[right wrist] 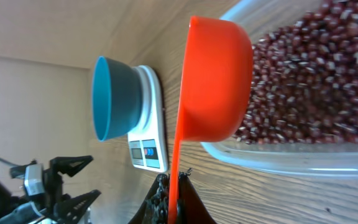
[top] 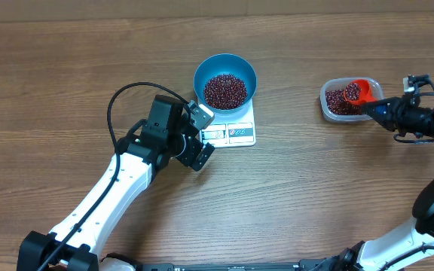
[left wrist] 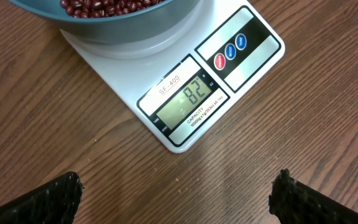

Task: Scoop item into bowl and weigh 150g on scale
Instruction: 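Scoop beans and lift the filled scoop out of the tub, then move the full scoop left over the blue bowl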

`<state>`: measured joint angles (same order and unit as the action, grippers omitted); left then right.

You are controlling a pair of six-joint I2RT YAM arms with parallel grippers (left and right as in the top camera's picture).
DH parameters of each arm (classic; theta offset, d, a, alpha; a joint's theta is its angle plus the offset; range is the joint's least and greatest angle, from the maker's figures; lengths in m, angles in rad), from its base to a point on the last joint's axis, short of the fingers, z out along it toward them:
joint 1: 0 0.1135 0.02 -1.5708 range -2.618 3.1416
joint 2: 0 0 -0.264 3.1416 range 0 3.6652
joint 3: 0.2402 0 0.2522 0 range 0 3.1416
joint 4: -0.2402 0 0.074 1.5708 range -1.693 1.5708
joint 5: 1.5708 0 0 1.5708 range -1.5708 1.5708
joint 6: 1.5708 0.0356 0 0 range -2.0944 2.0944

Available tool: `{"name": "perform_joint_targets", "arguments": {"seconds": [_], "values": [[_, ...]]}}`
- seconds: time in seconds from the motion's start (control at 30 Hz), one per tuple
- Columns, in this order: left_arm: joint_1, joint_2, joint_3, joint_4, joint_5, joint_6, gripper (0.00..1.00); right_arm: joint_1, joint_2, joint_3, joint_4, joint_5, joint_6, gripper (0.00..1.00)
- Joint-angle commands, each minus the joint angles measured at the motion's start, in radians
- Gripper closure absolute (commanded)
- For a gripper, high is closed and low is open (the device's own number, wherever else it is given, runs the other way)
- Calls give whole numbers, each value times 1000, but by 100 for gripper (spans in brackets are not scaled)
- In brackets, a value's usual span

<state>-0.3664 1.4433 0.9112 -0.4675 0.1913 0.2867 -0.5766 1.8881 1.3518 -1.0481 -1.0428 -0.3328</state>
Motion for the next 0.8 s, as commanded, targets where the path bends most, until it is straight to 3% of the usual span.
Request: {"name": "perform_joint_targets", "arguments": {"seconds": [0.0, 0.23, 0.77], "values": [[0, 8, -7, 1, 11, -6, 0, 0, 5, -2, -2, -115, -43, 96], [0, 8, -7, 1, 11, -6, 1, 65, -3, 6, -26, -164, -43, 96], [0, 8, -7, 1, 11, -6, 0, 435, -3, 177, -46, -163, 56, 96]]}}
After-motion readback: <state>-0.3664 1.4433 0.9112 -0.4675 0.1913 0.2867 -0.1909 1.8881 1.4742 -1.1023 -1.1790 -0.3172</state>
